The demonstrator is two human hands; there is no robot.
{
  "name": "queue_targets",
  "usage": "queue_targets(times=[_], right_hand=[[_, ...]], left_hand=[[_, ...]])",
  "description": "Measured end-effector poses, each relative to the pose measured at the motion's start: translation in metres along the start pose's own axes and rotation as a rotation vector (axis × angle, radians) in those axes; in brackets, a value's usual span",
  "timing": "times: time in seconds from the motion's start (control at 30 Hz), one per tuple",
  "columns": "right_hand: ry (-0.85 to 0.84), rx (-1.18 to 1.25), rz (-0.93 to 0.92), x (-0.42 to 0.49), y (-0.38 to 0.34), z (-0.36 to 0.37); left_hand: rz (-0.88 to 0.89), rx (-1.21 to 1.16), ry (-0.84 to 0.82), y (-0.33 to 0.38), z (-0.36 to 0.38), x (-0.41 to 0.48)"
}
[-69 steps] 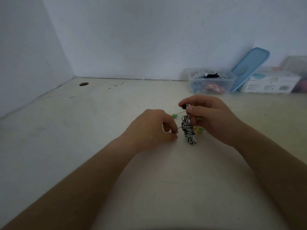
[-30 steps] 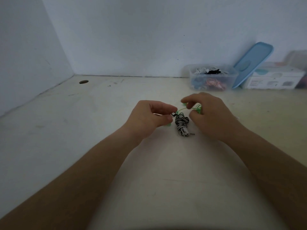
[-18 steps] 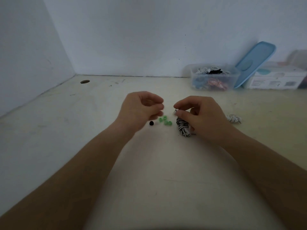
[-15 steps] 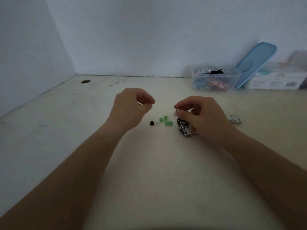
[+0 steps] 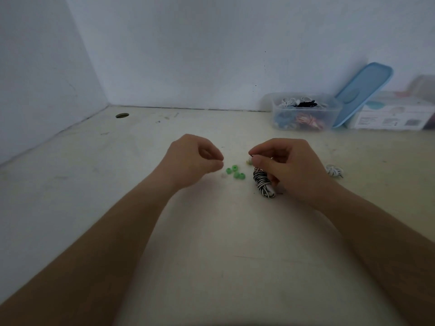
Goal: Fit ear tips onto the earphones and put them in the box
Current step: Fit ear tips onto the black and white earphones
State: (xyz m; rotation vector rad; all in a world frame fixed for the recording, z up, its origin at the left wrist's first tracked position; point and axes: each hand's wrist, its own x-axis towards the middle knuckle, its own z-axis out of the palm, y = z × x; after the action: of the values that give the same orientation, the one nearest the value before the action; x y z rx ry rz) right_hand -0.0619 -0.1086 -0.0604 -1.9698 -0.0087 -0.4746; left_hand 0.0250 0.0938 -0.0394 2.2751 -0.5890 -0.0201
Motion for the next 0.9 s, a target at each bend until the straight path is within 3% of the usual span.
queue_targets(times=[0.13, 0.27, 0.9], right_hand=[[-0.014, 0.069, 0.031, -0.001, -0.002, -0.001], [-0.033, 0.101, 0.050, -0.001, -0.004, -0.001], [-0.030, 0.050, -0.023, 0.002, 0.000, -0.001]], left_hand=[[-0.018, -0.428, -0.069, 0.012, 0.004, -0.007], [-0.046, -0.609, -0.142, 0.014, 0.011, -0.010], [-0.031, -0.646, -0.168, 0.016, 0.018, -0.013]])
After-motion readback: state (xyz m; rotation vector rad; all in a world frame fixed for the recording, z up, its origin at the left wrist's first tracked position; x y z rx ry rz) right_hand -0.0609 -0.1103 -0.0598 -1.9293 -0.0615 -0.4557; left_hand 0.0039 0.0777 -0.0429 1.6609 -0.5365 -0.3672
